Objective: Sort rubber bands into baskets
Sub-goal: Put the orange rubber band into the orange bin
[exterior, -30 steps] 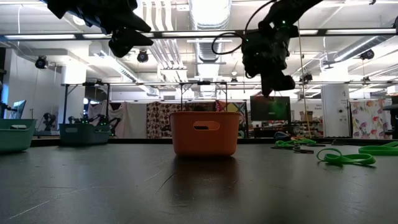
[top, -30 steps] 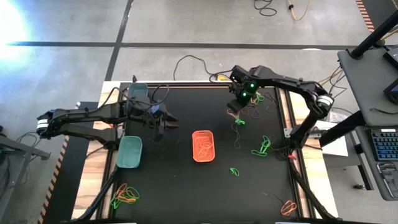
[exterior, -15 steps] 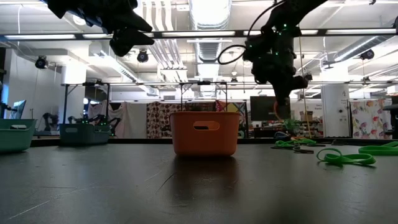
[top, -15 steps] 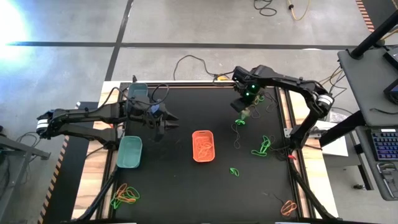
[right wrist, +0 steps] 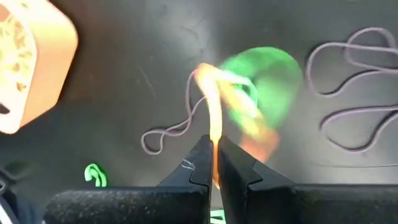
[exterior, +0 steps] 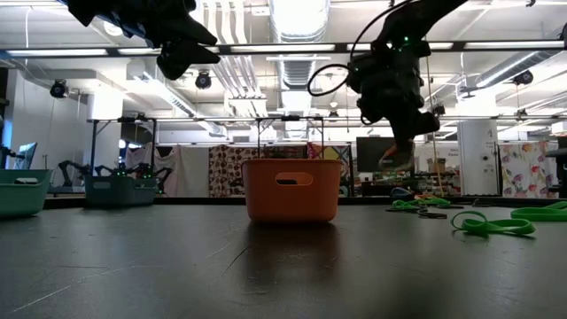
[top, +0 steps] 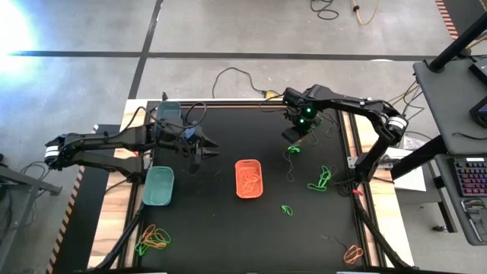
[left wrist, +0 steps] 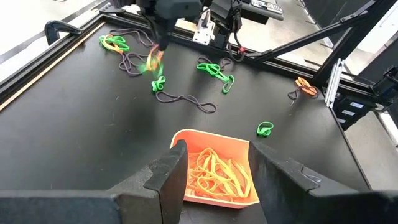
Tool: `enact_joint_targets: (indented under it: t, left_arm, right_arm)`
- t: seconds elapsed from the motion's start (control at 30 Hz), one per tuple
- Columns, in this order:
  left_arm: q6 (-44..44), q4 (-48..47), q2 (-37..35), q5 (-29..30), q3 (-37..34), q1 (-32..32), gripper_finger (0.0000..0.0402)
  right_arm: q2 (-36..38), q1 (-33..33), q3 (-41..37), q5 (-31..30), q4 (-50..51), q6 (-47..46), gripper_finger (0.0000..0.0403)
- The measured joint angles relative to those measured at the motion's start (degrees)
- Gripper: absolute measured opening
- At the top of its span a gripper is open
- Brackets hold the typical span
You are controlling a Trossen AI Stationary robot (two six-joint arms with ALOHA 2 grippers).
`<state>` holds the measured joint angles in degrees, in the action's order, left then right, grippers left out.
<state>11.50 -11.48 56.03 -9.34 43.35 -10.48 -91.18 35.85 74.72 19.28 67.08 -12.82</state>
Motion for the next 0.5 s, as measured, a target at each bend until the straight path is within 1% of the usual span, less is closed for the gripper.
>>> enact_joint_targets:
  t: [0.1,0.23,0.4,0.5]
  left_arm:
    - [-0.74,0.52,0.0,-0.02,0.0,0.0,0.0155]
    - [-3.05,4.31,0.04,-0.09,-0.44,0.0,0.0155]
    - [-3.67,14.37,1.36,-0.13,-4.34,-0.19,0.0155]
    - [-2.79,23.01,3.23,-0.09,-7.75,-0.2,0.0159]
  right_arm:
    - [0.0,-0.28,0.0,-0.47,-0.33,0.32,0.0009]
    - [0.0,-1.46,0.0,-0.17,-0.81,0.42,0.0009]
    - [0.0,-3.68,0.26,-0.41,-3.33,-0.22,0.0009]
    - [0.0,-6.1,0.66,-0.27,-7.83,-2.95,0.0009]
